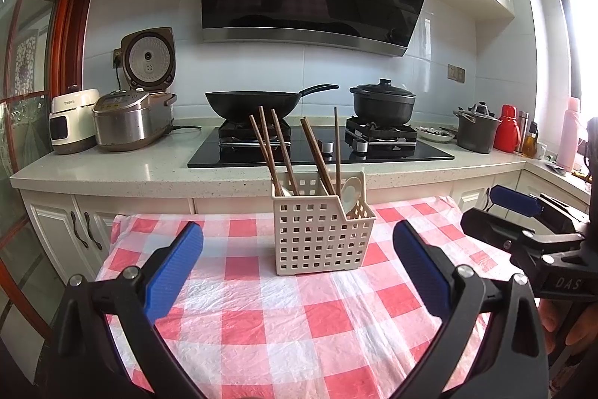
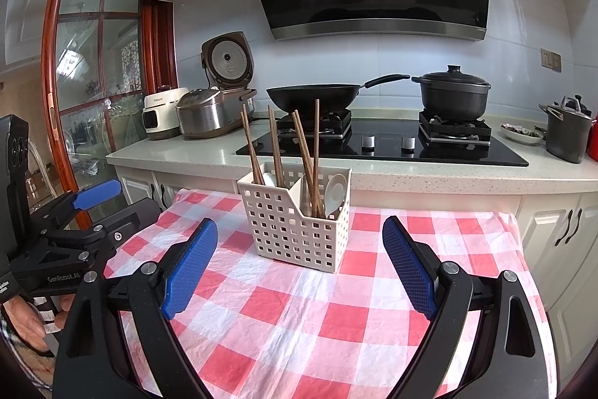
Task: Organize utensils
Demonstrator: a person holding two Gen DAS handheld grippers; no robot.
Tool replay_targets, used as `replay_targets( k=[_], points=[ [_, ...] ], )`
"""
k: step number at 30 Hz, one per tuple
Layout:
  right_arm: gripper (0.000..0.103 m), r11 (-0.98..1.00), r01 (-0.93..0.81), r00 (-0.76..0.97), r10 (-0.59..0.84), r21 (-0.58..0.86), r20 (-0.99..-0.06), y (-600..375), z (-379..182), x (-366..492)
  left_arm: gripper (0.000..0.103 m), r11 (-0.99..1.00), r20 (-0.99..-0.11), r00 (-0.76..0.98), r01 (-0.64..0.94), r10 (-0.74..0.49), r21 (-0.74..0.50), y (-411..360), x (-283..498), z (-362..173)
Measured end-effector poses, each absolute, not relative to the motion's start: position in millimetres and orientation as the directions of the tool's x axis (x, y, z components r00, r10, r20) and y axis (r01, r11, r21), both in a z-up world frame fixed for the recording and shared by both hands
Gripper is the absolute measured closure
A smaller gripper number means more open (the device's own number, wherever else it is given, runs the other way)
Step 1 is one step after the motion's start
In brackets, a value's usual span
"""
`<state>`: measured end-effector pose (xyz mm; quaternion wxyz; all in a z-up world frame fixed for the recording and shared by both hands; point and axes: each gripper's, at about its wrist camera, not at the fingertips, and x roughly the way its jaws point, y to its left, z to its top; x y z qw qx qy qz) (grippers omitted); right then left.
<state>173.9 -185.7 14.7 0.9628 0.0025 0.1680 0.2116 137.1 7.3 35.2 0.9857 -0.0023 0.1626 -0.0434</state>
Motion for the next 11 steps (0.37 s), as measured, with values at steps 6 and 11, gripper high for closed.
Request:
replay_targets(
  k=[6,11],
  points=[
    [0.019,0.912,-0.403,0.855,0.405,0.077,-0.325,-186.6,14.0,174.3,0.005,0.996,-0.318,0.944,0.086,-0.088,-0.02,7.5,138.4,35.0],
    [0.019,0.912,-0.403,0.855,0.406,0.077,-0.322,-187.9,14.3,173.2,0.005,0.996,-0.322,0.943,0.084,-0.089,-0.029,8.7,138.0,35.5]
  ],
)
